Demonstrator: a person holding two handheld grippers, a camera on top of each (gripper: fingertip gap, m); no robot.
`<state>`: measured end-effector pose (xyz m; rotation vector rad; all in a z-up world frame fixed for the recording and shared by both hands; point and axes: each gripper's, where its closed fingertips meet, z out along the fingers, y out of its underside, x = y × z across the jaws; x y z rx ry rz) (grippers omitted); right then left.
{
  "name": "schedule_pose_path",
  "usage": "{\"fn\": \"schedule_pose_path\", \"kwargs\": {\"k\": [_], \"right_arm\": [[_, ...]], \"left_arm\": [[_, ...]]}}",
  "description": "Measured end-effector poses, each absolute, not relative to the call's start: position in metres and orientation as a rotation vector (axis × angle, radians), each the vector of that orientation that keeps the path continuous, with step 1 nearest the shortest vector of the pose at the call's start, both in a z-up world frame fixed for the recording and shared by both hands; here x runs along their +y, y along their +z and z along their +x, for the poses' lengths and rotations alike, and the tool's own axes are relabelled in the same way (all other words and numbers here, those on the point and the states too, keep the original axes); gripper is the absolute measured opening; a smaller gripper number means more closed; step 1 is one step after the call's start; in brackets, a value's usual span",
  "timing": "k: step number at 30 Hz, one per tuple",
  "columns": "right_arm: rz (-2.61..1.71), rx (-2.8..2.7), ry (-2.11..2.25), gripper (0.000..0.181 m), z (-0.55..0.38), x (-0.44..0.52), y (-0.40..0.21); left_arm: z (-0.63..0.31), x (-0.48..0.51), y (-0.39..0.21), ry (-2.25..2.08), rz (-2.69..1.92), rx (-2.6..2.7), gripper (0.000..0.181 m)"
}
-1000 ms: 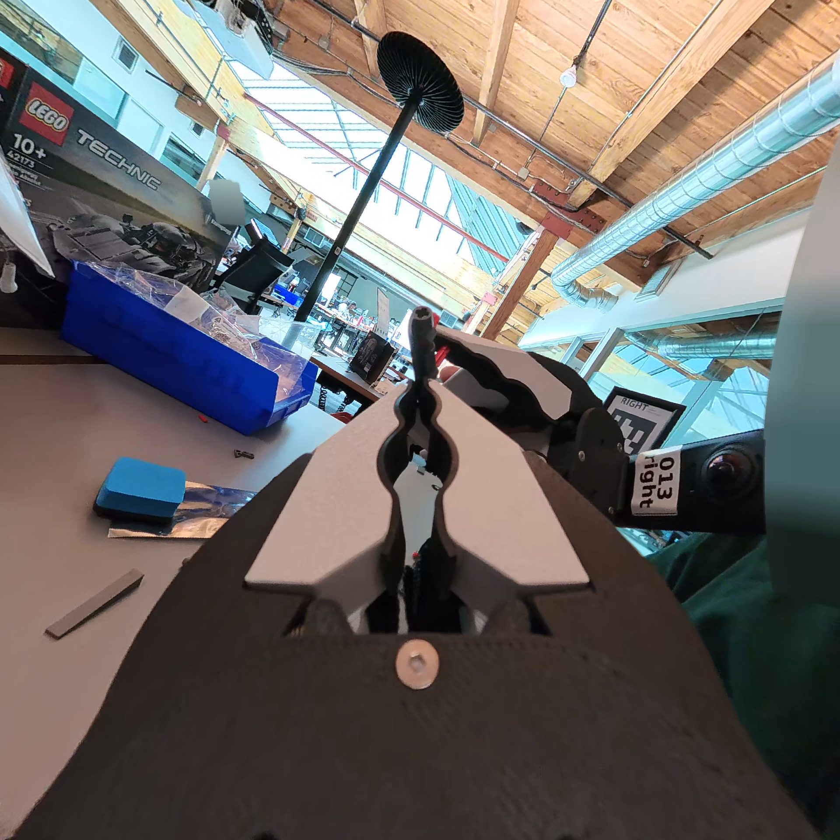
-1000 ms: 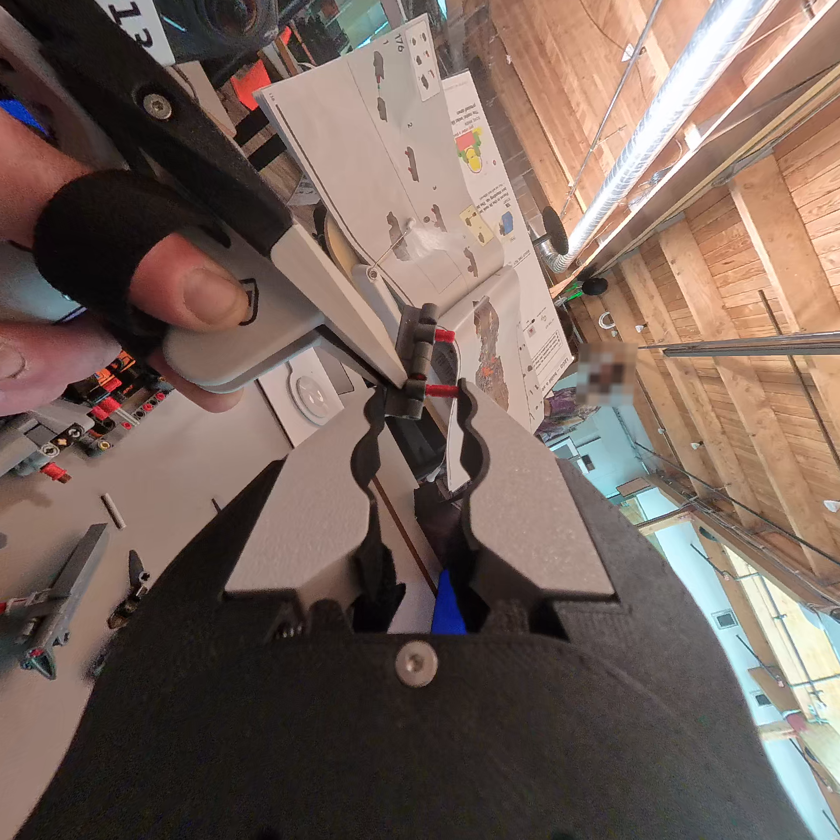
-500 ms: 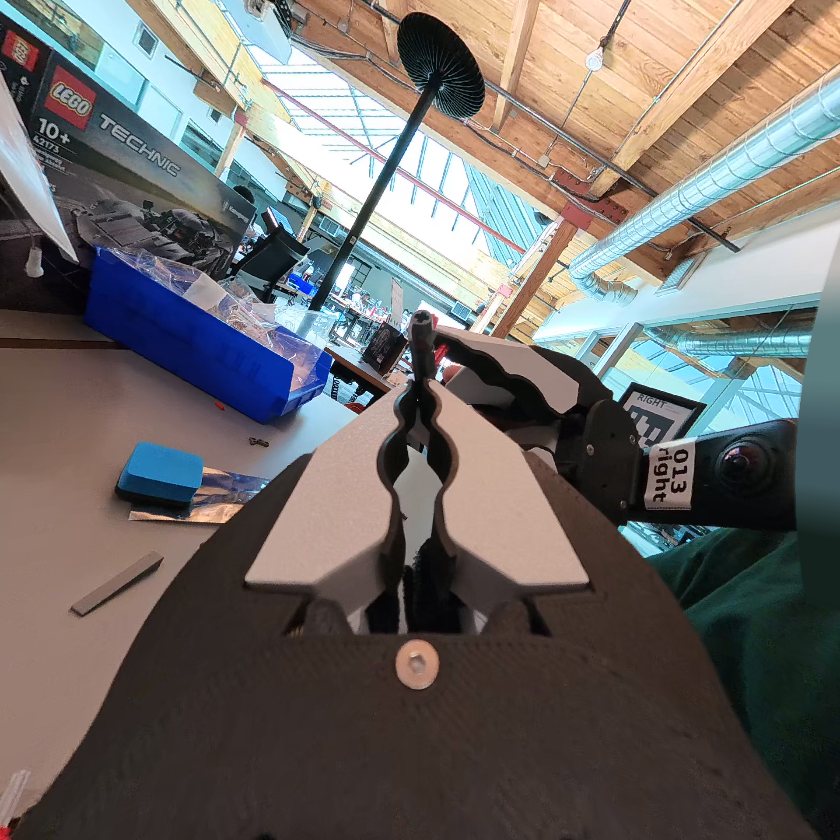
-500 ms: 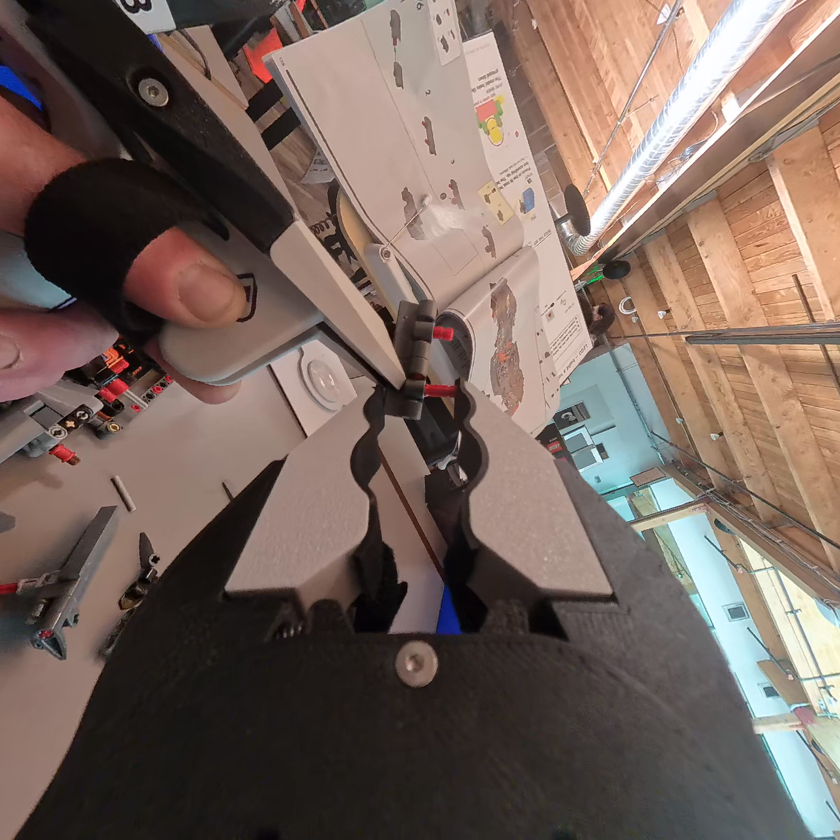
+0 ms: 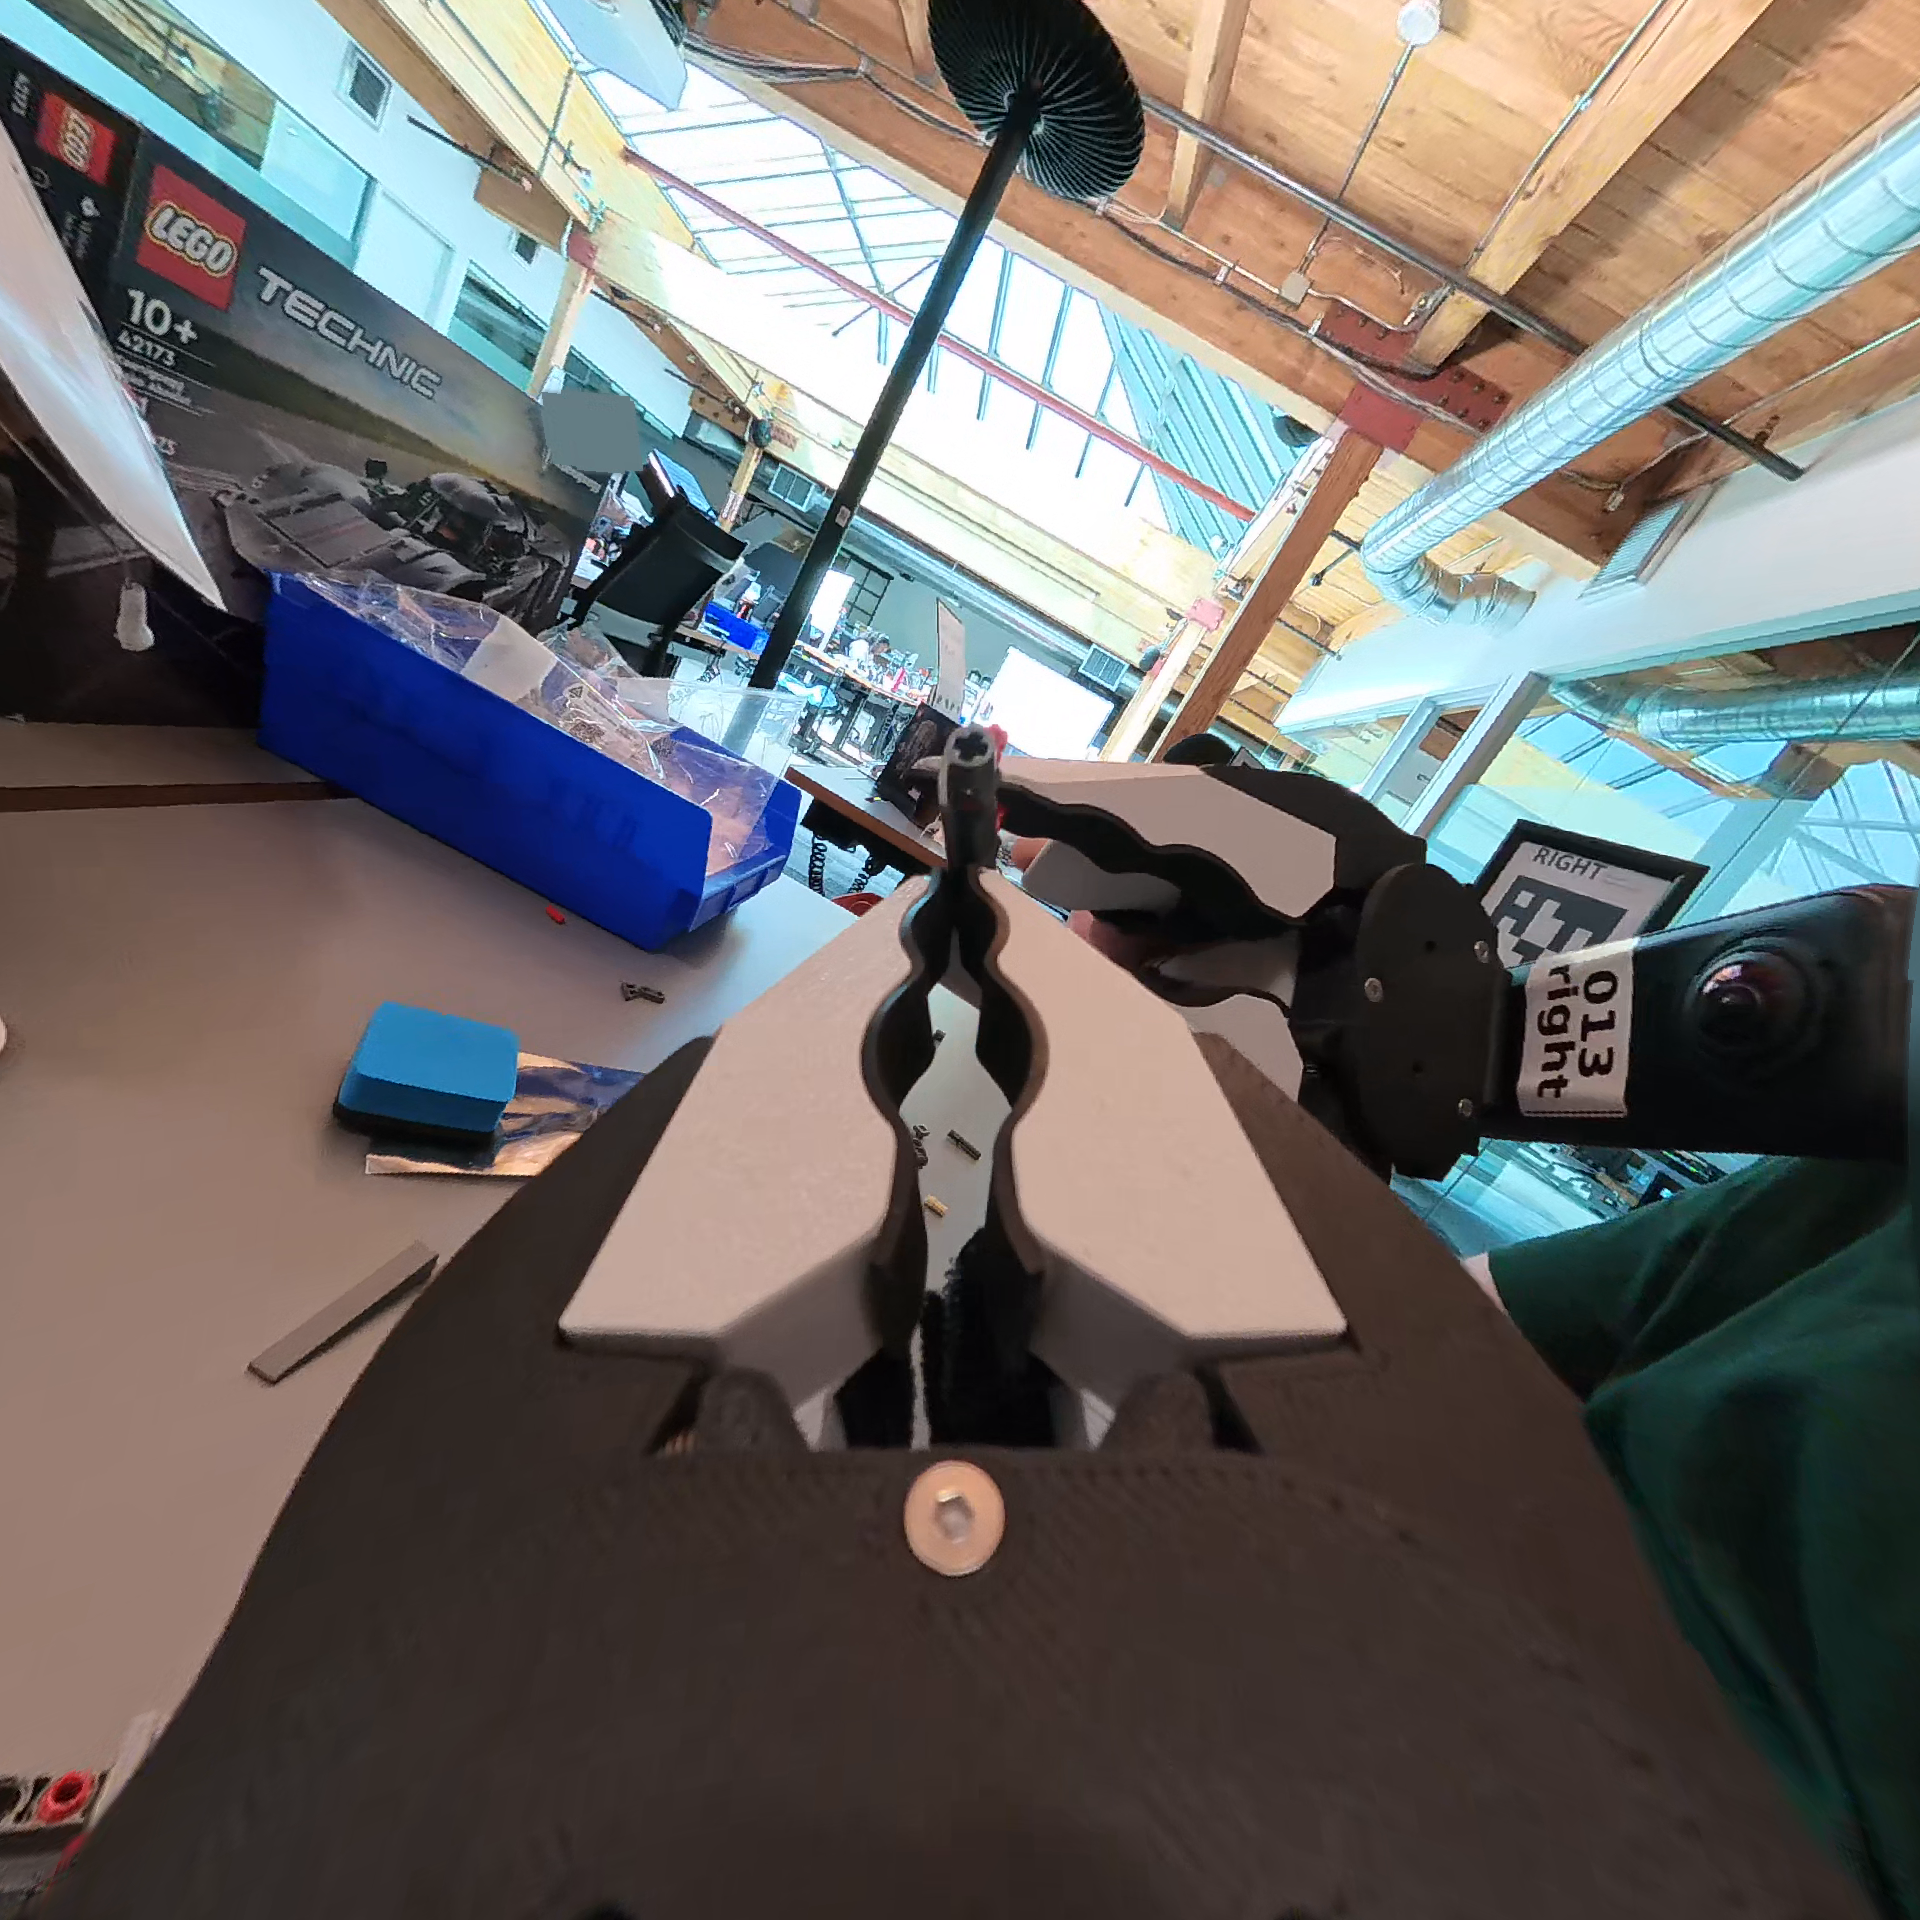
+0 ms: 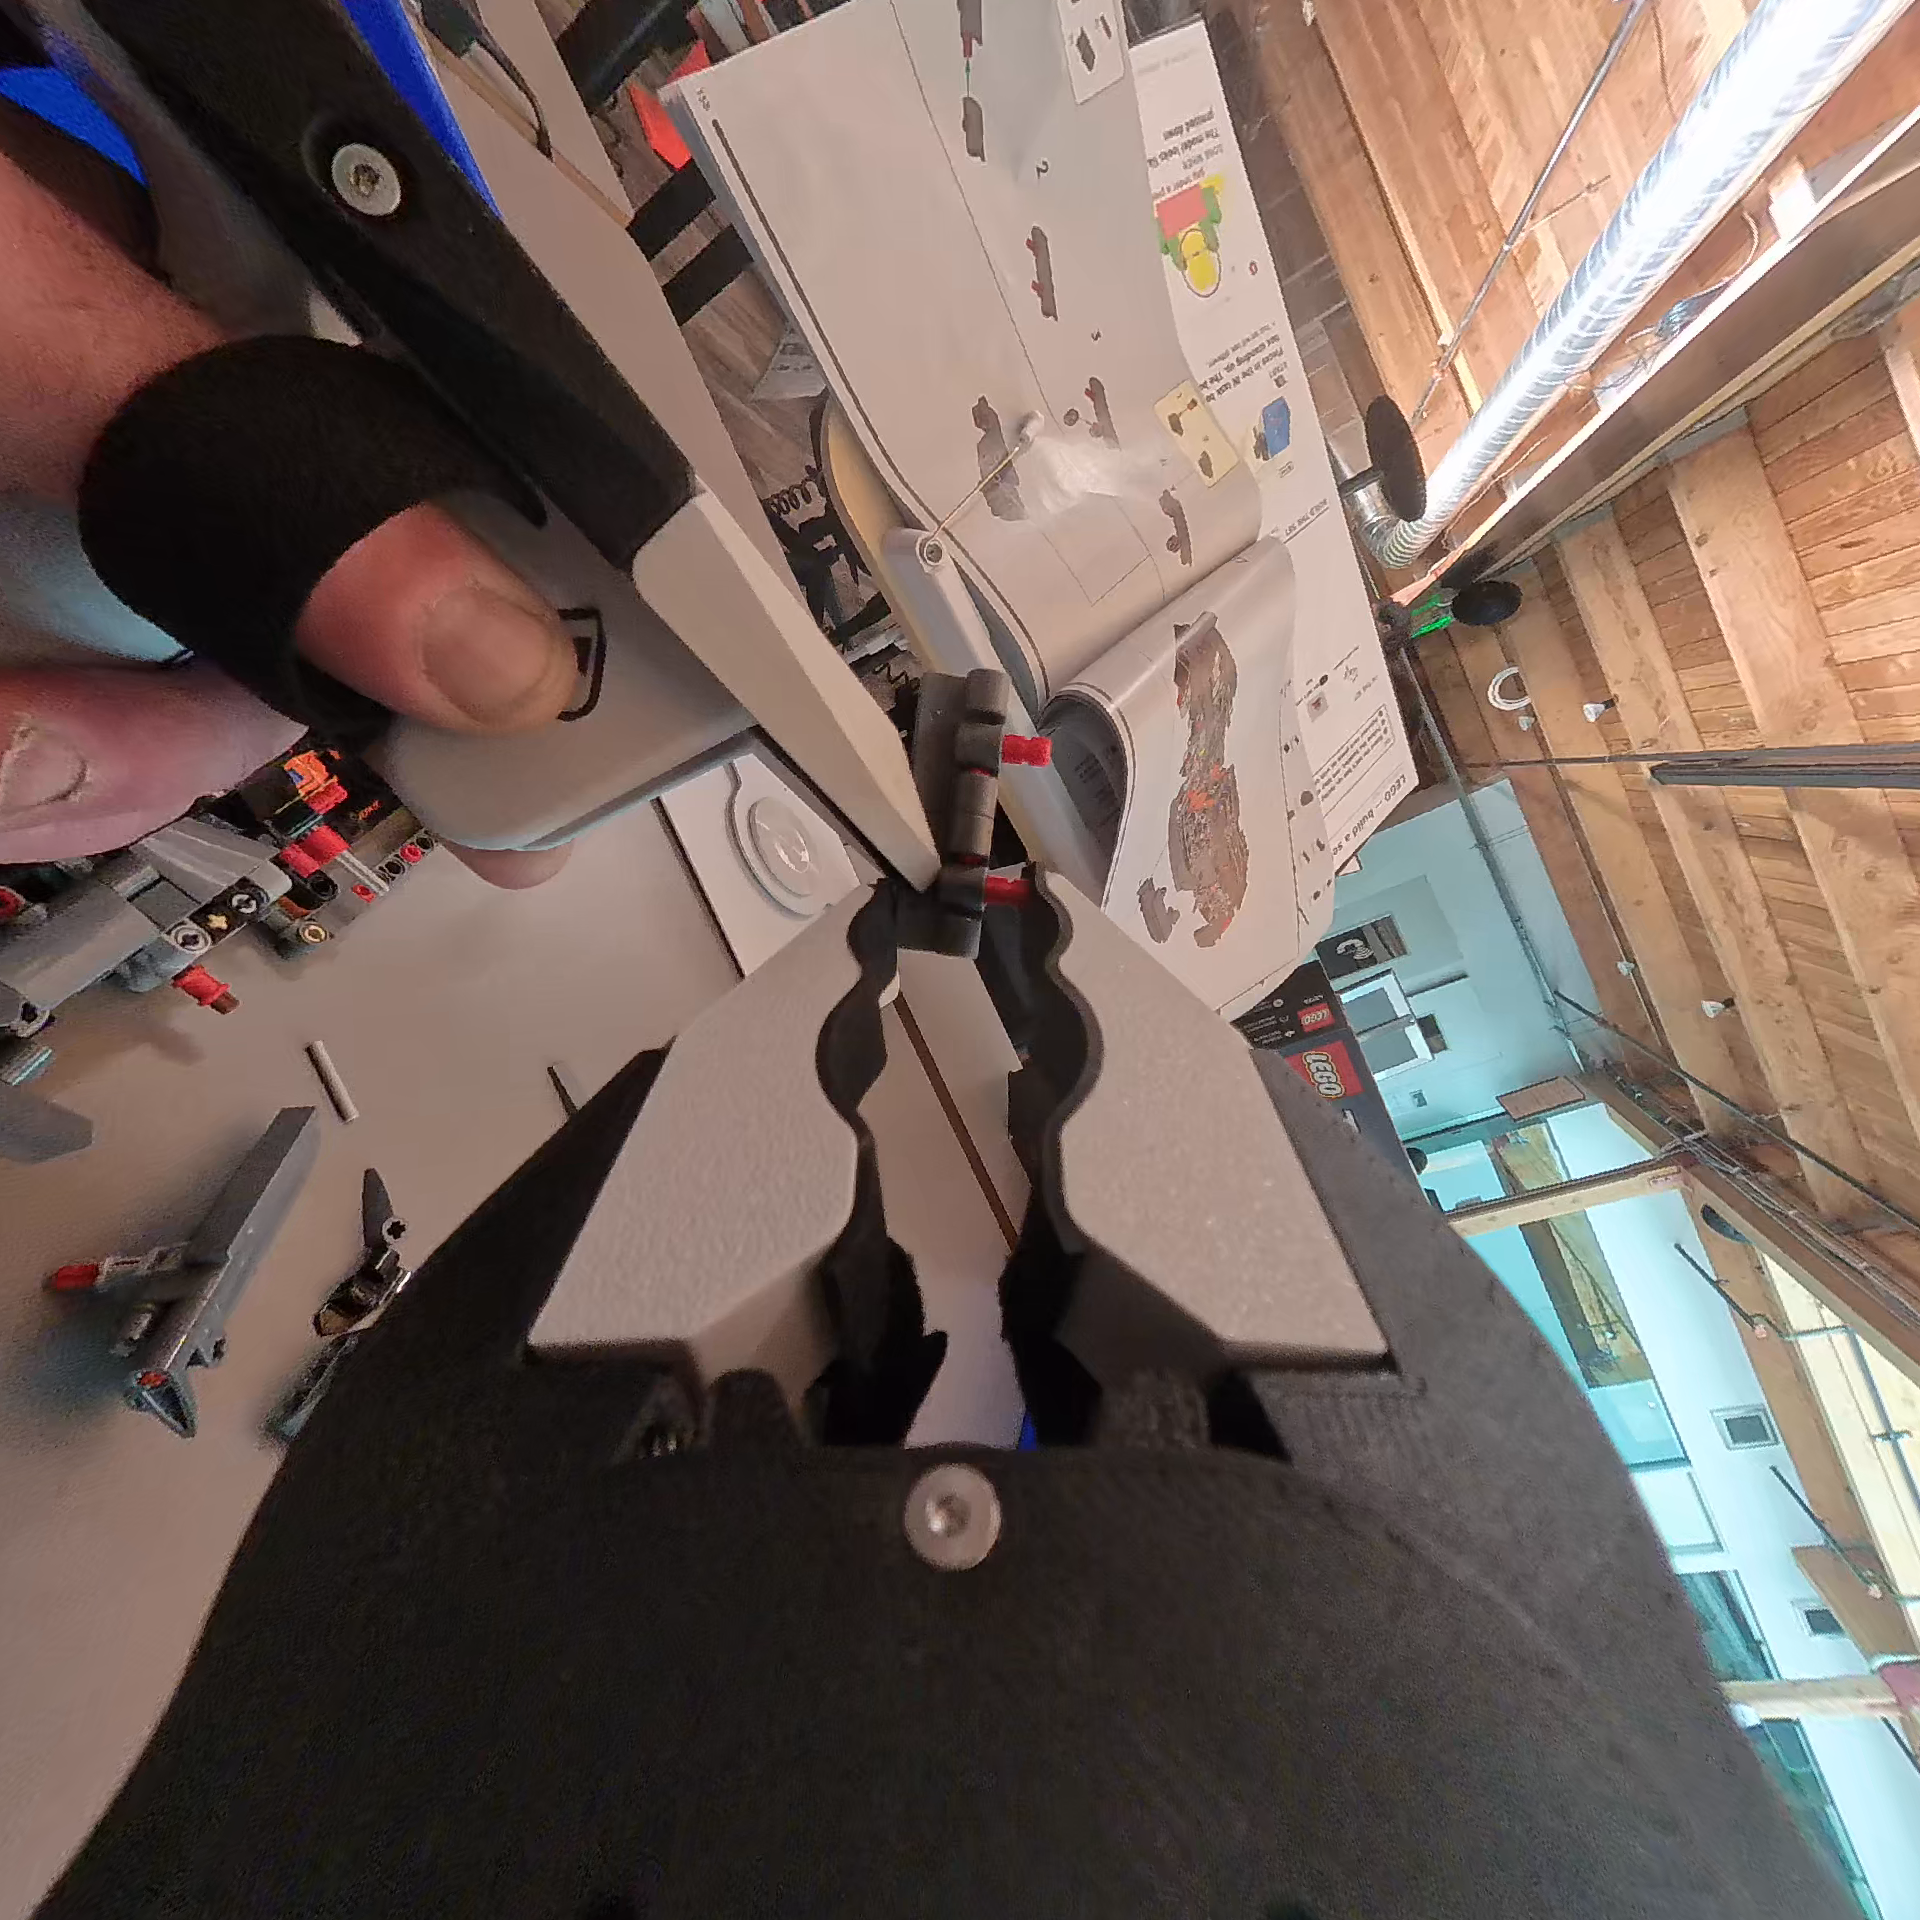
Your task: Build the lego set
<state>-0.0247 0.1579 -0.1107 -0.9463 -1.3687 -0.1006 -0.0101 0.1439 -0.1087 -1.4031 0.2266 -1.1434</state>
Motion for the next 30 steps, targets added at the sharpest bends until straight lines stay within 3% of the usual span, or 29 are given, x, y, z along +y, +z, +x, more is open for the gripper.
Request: {"fn": "schedule_pose_path", "kwargs": {"k": [4,7,13,18,30], "right_arm": [[-0.988,-1.406,-0.005,0.025,-0.026,0.159,-0.113],[-1.052,-1.38,0.175,0.047,-0.014,0.155,-0.106],[-1.2,-1.364,0.612,0.038,0.003,0.146,-0.112],[-1.206,-1.329,0.779,0.007,0.016,0.122,-0.118],[-1.295,-1.261,0.73,0.004,0.067,0.109,-0.157]], "left_arm": [[-0.012,0.147,-0.109,-1.112,-1.405,0.248,0.0],[-0.017,0.146,-0.103,-1.051,-1.394,0.282,0.0],[0.01,0.133,-0.104,-1.099,-1.393,0.468,0.0],[0.036,0.117,-0.109,-1.158,-1.382,0.637,0.0],[0.073,0.107,-0.145,-1.072,-1.509,0.864,0.004]]}}
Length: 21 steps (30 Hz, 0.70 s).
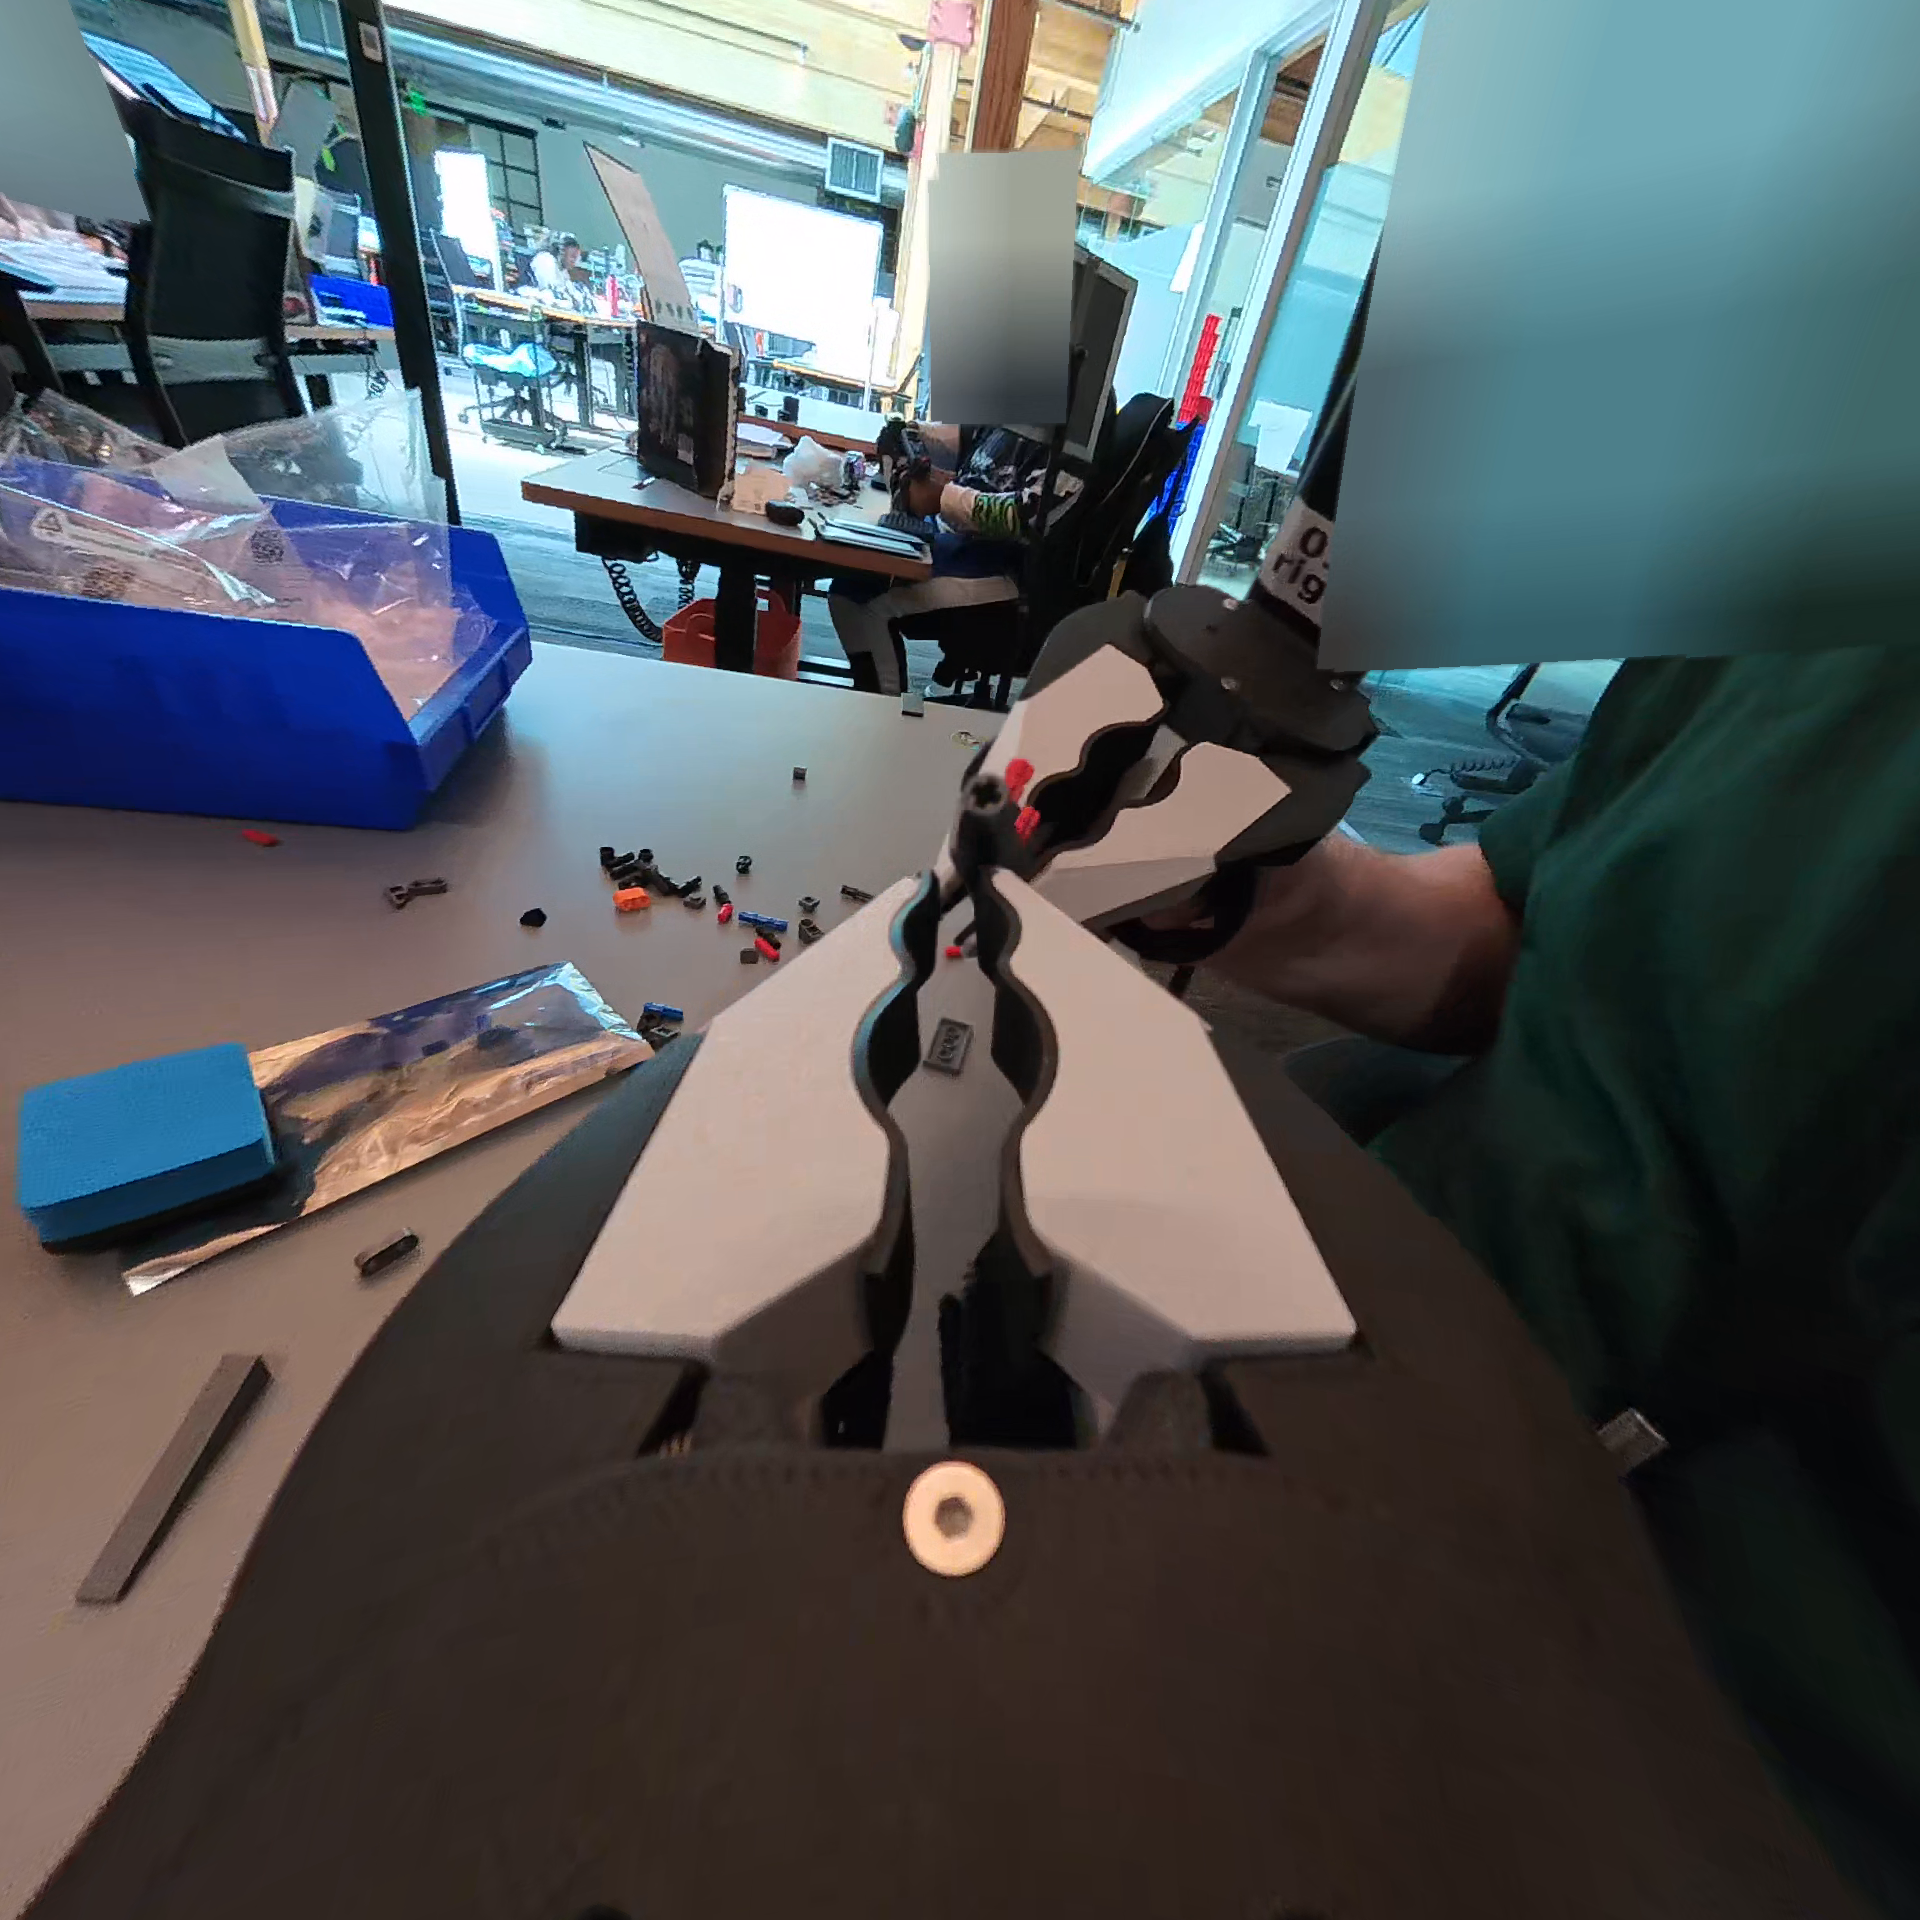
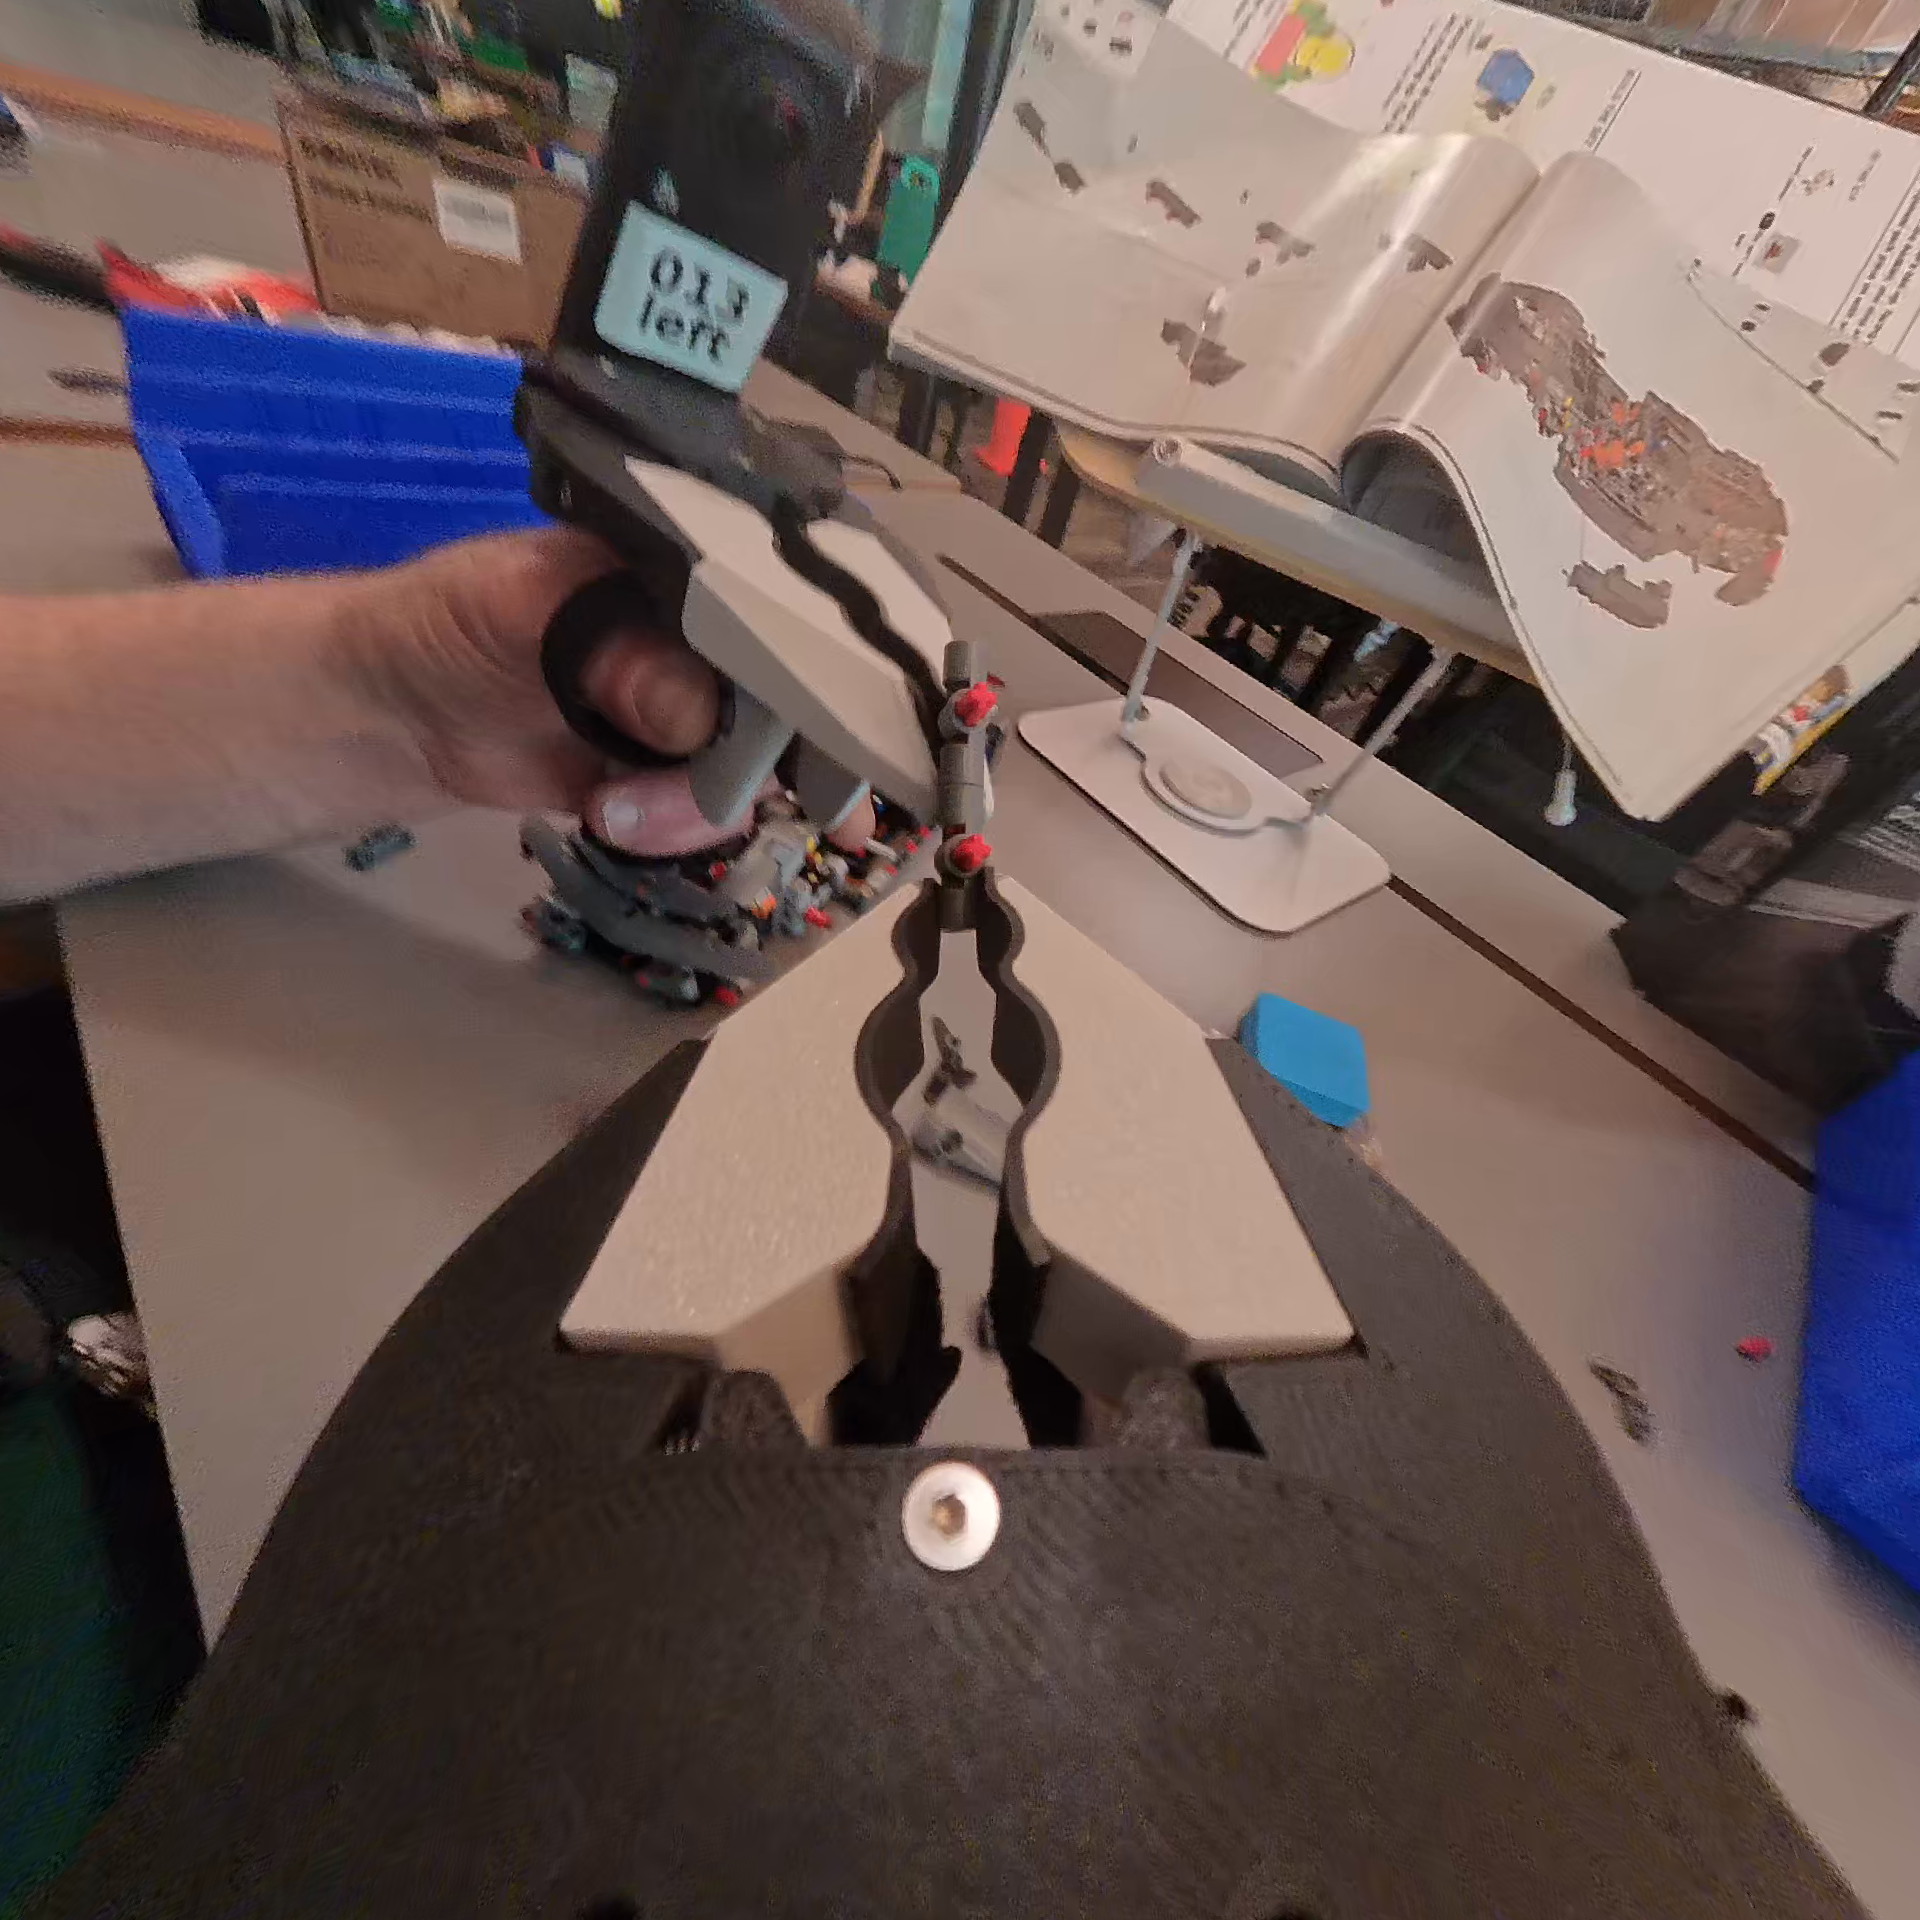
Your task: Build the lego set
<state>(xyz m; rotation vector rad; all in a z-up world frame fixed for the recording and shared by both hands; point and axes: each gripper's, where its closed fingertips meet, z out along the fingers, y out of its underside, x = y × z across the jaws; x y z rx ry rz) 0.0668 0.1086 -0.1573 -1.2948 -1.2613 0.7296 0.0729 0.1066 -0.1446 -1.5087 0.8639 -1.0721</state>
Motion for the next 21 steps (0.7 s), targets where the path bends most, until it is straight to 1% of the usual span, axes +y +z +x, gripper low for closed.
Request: {"fn": "schedule_pose_path", "kwargs": {"k": [2,6,13,18,21], "right_arm": [[-1.285,-1.311,0.625,0.004,0.073,0.11,-0.164],[-1.23,-1.442,0.257,0.004,0.089,0.121,-0.18],[-1.115,-1.481,-0.032,0.005,0.097,0.12,-0.185],[-1.05,-1.48,-0.12,0.005,0.094,0.117,-0.181],[-1.026,-1.491,-0.152,0.005,0.093,0.118,-0.18]], "left_arm": [[0.069,0.11,-0.146,-1.047,-1.529,0.857,0.009],[0.061,0.115,-0.155,-0.957,-1.609,0.879,0.015],[0.074,0.106,-0.17,-0.981,-1.66,0.943,0.021],[0.079,0.101,-0.169,-1.0,-1.644,0.972,0.013],[0.078,0.101,-0.17,-0.991,-1.64,0.977,0.011]]}}
